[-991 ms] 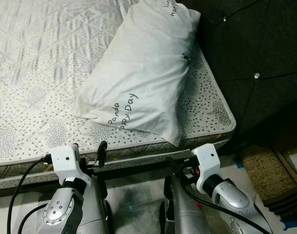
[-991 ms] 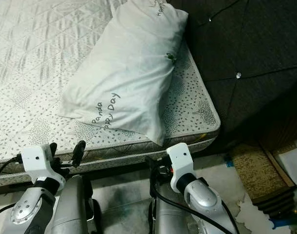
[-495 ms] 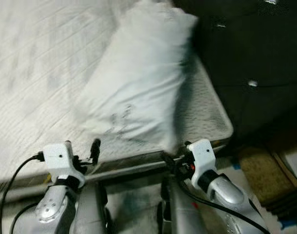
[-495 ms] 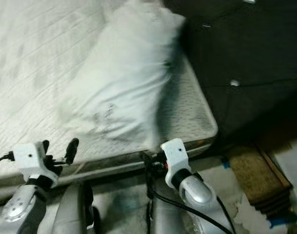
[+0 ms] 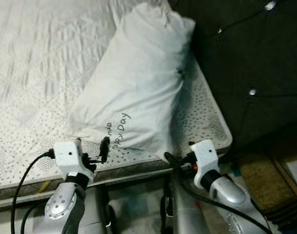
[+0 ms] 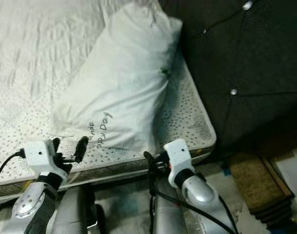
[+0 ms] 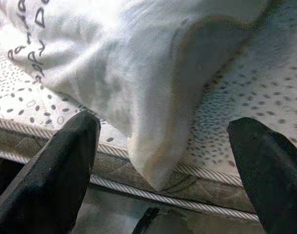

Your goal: Clean up the room

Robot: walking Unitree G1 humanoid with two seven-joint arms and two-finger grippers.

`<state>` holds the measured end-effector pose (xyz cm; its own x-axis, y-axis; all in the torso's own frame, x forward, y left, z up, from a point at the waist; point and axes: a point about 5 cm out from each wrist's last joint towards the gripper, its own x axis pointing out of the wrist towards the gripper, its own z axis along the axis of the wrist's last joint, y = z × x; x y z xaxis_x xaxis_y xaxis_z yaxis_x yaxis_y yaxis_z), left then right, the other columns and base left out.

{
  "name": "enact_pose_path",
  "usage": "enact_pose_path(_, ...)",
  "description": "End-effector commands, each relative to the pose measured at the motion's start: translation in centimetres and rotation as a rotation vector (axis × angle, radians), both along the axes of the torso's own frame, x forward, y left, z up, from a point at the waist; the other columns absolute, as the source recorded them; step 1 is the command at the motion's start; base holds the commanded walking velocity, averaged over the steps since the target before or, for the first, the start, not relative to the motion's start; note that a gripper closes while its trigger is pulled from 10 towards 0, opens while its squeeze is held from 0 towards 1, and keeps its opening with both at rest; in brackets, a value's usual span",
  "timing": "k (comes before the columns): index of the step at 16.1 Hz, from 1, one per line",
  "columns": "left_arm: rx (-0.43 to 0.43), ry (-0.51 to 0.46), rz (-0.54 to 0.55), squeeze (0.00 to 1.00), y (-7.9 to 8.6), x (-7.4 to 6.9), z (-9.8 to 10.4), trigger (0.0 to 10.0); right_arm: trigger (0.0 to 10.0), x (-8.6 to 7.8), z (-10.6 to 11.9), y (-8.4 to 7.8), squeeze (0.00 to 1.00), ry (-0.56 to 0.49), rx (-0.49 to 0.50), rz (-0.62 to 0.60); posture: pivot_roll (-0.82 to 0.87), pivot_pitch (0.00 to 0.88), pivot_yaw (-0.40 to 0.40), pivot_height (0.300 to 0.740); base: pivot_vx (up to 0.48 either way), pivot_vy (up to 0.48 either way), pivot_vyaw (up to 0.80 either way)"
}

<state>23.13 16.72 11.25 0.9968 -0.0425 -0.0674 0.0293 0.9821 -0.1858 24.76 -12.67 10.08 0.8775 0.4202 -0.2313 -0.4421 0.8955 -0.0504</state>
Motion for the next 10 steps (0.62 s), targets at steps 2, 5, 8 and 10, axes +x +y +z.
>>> enact_pose_path(2, 0.006, 0.041, 0.019, 0.00, 0.4, -0.4, -0.8, 10.0, 10.0, -0.4, -0.6, 0.1, 0.00, 0.014, -0.018, 0.020, -0.18, 0.263, -0.060, 0.603, 0.000, 0.000, 0.40)
enact_pose_path(5, 0.006, 0.041, 0.018, 0.00, 0.4, -0.4, -0.9, 10.0, 10.0, -0.2, -0.7, 0.1, 0.00, 0.014, -0.015, 0.011, -0.17, 0.252, -0.059, 0.603, 0.000, 0.000, 0.46)
enact_pose_path(8, 0.005, 0.042, 0.016, 0.00, 0.4, -0.3, -0.9, 10.0, 10.0, 0.5, -0.7, -0.2, 0.00, 0.011, -0.020, -0.028, -0.17, 0.248, -0.058, 0.603, 0.000, 0.000, 0.00)
enact_pose_path(10, -0.003, 0.058, 0.011, 0.00, 0.3, -0.4, -1.0, 10.0, 10.0, 1.4, -0.6, -0.4, 0.00, 0.011, -0.005, -0.078, -0.17, 0.250, -0.058, 0.603, 0.000, 0.000, 0.00)
